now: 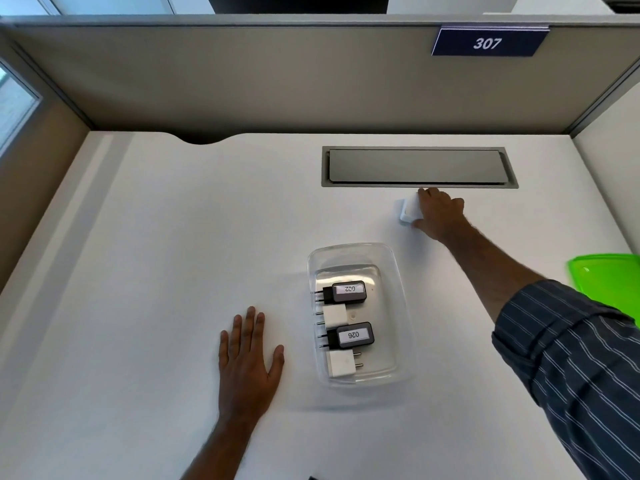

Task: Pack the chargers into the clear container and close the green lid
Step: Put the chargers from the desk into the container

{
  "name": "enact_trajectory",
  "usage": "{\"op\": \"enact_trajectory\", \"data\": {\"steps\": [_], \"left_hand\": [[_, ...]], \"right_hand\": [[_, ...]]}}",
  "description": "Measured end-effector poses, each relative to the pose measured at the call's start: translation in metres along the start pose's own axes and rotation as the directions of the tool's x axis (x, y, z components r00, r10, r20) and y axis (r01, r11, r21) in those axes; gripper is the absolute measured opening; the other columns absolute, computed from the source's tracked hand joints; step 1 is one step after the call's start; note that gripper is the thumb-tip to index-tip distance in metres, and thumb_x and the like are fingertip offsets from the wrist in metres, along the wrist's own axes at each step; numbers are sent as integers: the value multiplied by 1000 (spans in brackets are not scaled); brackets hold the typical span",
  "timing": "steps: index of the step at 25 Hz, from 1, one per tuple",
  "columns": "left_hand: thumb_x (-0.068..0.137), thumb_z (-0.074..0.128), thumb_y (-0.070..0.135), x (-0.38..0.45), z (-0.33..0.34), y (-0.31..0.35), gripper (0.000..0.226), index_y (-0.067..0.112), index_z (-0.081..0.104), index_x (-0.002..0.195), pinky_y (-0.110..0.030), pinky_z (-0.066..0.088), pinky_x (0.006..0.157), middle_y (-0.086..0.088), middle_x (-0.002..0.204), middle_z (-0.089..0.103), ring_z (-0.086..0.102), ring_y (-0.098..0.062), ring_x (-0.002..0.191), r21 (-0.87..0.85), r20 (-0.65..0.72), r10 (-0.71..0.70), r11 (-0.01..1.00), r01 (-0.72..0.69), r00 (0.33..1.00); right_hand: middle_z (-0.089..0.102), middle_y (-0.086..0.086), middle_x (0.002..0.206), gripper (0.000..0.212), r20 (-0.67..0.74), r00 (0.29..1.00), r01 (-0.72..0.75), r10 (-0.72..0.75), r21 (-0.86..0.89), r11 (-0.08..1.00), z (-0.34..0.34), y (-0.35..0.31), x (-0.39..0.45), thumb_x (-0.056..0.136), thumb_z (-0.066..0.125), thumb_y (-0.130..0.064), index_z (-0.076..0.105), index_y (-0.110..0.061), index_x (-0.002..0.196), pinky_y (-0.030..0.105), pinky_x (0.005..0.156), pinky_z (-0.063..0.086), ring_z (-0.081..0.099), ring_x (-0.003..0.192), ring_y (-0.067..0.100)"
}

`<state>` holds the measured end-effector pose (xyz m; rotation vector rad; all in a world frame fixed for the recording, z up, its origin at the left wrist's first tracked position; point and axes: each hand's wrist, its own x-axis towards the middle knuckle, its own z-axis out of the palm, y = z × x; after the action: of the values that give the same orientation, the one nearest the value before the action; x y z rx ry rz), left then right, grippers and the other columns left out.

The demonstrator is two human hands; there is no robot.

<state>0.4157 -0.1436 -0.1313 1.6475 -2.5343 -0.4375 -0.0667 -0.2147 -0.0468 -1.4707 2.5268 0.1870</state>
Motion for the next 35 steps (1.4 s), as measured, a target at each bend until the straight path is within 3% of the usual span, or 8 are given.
{"op": "enact_trajectory", "data": {"steps": [6,12,16,25,35], "left_hand": [[100,34,53,0,-2,0,75,25,10,165,-51,15,131,3,175,7,3,-20,162,-2,-7,1,1000,-1,1000],[100,32,55,-1,-2,1,75,24,11,165,-51,15,131,3,175,8,3,-19,162,-1,-1,-3,1000,3,1000],[100,32,55,-2,-4,2,74,23,13,165,-51,15,131,3,175,9,4,-19,162,-6,-3,-6,1000,6,1000],[99,35,53,-2,-6,3,73,21,19,164,-50,14,131,2,174,14,8,-20,162,-17,-22,-9,1000,8,1000],[102,35,53,-3,-5,1,73,23,12,165,-50,13,131,2,175,9,2,-19,162,-26,-17,2,1000,-2,1000]], "right_hand": [[55,10,132,64,-92,993,94,-77,198,976,-25,-27,-47,83,72,-48,48,-14,132,49,98,37,52,123,36],[49,8,144,76,-182,958,270,-221,314,910,-63,-64,-125,86,69,-54,42,-14,146,48,107,33,45,129,33],[50,4,142,81,-178,922,383,-344,297,875,-65,-85,-167,83,72,-54,41,-16,147,45,106,37,46,128,29],[51,4,141,81,-40,904,420,-426,274,865,3,-115,-188,80,78,-42,42,-12,146,35,104,36,46,129,26],[59,3,114,59,-43,858,511,-511,165,843,24,-136,-188,70,84,-31,55,-12,118,40,86,48,56,103,26]]}}
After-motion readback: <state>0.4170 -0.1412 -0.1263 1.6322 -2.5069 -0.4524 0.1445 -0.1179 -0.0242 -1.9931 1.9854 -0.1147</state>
